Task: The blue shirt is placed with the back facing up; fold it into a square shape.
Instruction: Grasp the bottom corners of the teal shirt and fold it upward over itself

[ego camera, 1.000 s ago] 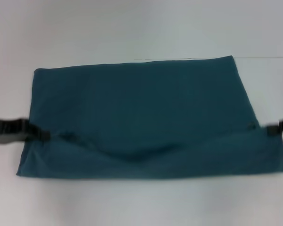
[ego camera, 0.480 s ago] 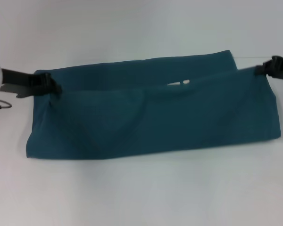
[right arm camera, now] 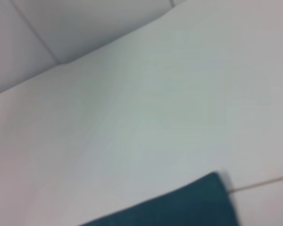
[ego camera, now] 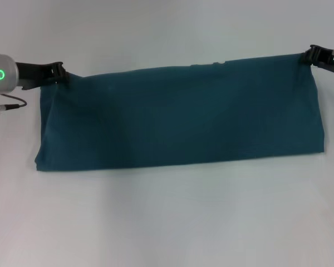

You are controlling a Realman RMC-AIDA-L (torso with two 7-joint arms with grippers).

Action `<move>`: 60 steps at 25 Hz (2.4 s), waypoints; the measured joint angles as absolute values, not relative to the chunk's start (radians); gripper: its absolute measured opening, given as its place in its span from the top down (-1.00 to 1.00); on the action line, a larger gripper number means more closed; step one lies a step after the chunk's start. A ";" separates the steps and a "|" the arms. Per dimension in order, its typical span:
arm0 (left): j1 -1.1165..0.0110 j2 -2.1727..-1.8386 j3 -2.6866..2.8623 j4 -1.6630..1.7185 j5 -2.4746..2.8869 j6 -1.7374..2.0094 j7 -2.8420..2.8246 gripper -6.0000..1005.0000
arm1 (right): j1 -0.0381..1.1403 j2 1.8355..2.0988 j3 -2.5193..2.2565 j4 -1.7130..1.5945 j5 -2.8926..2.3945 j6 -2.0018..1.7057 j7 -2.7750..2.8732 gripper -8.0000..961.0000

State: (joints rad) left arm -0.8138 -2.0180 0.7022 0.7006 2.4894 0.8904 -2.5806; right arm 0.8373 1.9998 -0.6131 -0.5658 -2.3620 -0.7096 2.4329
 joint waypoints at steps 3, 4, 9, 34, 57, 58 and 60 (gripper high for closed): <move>-0.821 -2.028 0.708 0.688 2.489 0.836 -2.580 0.92 | 0.855 2.007 -0.655 -0.527 -2.362 -0.617 2.428 0.88; -0.822 -2.030 0.709 0.685 2.489 0.825 -2.579 0.92 | 0.860 2.010 -0.675 -0.516 -2.362 -0.591 2.429 0.88; -0.824 -2.035 0.709 0.680 2.490 0.777 -2.583 0.92 | 0.880 2.023 -0.743 -0.500 -2.364 -0.503 2.435 0.88; -0.822 -2.044 0.699 0.690 2.483 0.751 -2.617 0.92 | 0.938 2.028 -0.802 -0.477 -2.367 -0.439 2.430 0.87; -0.814 -2.060 0.696 0.702 2.477 0.731 -2.652 0.92 | 0.954 2.017 -0.849 -0.477 -2.372 -0.432 2.428 0.86; -0.813 -2.062 0.688 0.702 2.473 0.726 -2.655 0.92 | 0.954 2.014 -0.856 -0.477 -2.373 -0.428 2.428 0.86; -0.811 -2.067 0.674 0.702 2.460 0.711 -2.656 0.92 | 0.954 2.001 -0.865 -0.475 -2.376 -0.413 2.428 0.86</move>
